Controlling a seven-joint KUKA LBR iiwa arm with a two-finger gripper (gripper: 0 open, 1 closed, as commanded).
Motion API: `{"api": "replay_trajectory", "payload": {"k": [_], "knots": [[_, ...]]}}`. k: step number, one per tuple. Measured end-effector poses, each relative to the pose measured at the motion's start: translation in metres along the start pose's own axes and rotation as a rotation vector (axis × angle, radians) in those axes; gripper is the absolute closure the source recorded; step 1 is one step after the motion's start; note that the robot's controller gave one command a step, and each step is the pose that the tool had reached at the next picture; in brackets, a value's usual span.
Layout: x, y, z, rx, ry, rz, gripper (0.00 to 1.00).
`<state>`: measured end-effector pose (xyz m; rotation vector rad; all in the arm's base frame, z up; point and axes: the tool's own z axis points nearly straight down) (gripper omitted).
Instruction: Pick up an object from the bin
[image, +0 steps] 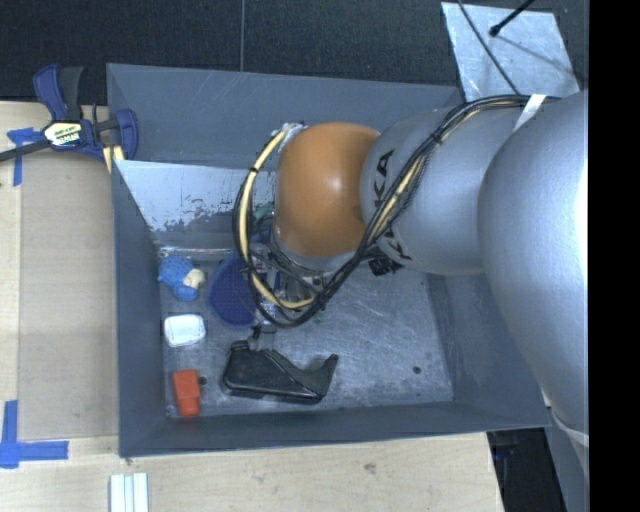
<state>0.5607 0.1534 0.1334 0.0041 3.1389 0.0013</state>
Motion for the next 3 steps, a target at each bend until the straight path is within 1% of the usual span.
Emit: {"api": "replay_trajectory", "payload": {"k": [1, 2, 3], "knots": [[-0.028, -0.006, 0.063, -0.004, -0.011, 0.056, 0.00], [-0.028, -0.005, 0.058, -0.005, -0.012, 0.055, 1.00], [-0.007, -0.010, -0.094, -0.002, -0.008, 0.061, 1.00]]}}
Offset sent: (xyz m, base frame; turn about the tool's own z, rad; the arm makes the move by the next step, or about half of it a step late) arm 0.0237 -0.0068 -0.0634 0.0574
